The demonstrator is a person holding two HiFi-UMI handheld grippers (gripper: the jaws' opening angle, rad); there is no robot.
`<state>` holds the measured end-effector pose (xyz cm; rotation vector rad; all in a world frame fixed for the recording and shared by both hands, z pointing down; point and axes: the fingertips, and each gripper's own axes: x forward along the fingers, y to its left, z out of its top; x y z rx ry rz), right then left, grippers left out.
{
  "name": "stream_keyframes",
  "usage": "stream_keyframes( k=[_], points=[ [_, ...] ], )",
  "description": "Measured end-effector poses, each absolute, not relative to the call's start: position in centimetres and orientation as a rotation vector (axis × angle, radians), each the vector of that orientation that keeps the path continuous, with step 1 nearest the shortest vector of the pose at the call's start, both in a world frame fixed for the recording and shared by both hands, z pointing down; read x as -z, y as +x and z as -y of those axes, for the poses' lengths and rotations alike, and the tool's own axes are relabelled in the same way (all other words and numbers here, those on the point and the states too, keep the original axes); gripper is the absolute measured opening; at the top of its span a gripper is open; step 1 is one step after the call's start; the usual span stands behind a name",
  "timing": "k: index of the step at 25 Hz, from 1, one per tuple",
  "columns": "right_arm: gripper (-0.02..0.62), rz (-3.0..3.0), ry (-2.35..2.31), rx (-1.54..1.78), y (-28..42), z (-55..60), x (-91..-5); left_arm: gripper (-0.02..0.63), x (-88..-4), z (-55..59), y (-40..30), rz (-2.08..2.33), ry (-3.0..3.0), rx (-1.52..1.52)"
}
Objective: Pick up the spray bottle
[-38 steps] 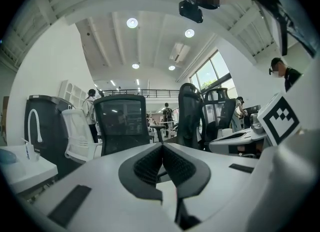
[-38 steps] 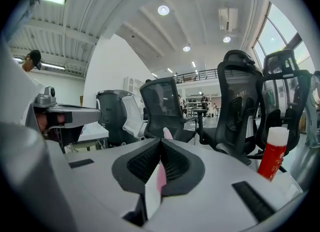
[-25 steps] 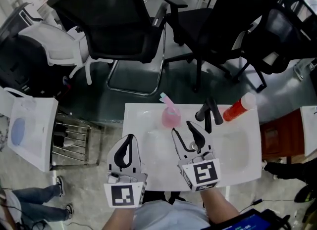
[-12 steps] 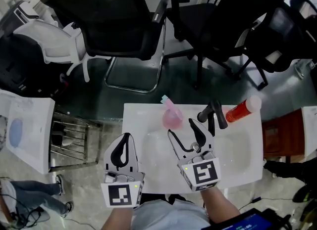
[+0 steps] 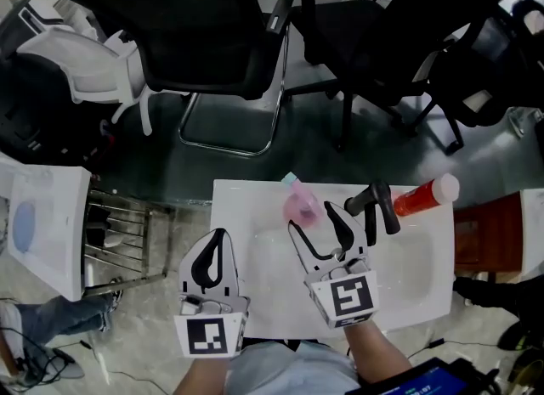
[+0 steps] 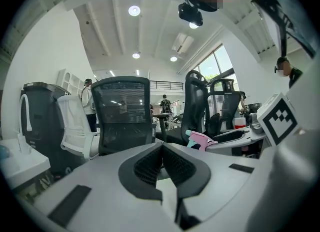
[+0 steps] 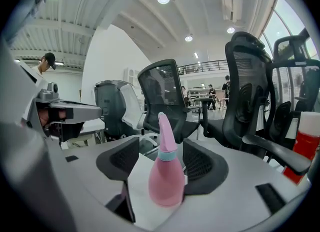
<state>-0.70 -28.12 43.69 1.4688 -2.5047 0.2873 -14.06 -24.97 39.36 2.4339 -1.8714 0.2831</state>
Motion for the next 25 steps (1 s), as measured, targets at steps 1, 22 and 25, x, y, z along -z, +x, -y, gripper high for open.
stream_keyframes(
  k=[1, 22, 25],
  points=[
    [0.285, 2.513, 1.473, -0.270, -0.8, 28.5, -43.7, 0.015, -39.5, 25.2, -14.2, 1.873, 2.429, -0.285],
    [0.264, 2.528, 1.462, -0.232, -1.7, 31.8, -44.9, 0.015, -41.2, 27.7, -15.2, 1.870, 2.391, -0.322],
    [0.262, 2.528, 1.461, -0.218, -1.6, 32.0, -45.1, 0.015, -41.4, 27.8, -14.9, 1.865, 2.391, -0.323]
  ],
)
